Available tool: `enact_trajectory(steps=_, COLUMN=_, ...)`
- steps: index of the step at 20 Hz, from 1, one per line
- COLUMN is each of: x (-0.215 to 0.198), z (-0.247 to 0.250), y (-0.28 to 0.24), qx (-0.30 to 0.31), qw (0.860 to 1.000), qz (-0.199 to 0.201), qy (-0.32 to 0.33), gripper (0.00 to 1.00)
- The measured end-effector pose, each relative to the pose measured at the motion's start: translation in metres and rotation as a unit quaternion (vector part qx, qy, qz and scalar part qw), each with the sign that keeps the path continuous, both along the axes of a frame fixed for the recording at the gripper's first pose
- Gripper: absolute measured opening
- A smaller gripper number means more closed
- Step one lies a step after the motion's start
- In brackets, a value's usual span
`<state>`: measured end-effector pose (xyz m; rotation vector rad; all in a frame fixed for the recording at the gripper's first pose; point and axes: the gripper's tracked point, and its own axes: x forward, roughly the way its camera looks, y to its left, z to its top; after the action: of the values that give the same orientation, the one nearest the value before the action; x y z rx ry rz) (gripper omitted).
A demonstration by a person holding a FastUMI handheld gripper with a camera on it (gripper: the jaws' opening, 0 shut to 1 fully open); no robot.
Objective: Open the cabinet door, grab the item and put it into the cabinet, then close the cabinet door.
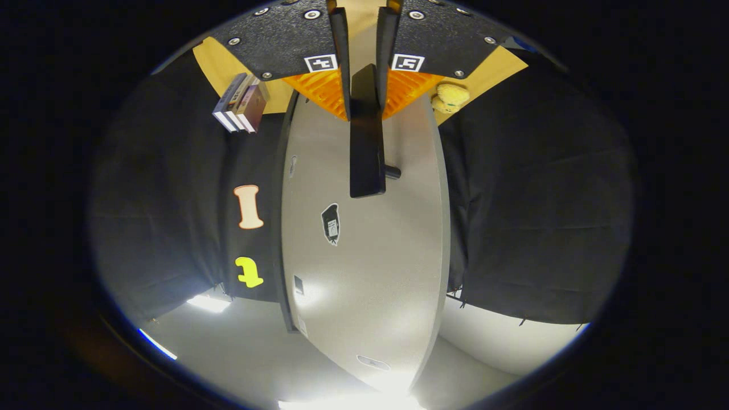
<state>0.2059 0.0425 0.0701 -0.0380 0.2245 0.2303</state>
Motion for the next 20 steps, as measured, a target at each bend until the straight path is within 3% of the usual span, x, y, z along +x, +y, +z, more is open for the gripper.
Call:
enact_trajectory(steps=11, x=0.002, z=0.001, y=-0.065, qx=-0.036, qw=0.993, qz=-0.112, qy=-0.02, gripper=0.14)
enact_trajectory(steps=15, x=0.003, z=0.0, y=-0.077, qx=-0.02, qw=0.988, qz=-0.154, qy=-0.017, gripper=0.06)
enact_trajectory(steps=18, x=0.0, z=-0.001, y=-0.086, qx=0.018, qw=0.985, qz=-0.169, qy=-0.011, gripper=0.06)
enact_trajectory(steps=20, x=-0.006, z=0.0, y=-0.103, qx=0.011, qw=0.983, qz=-0.182, qy=-0.013, gripper=0.06)
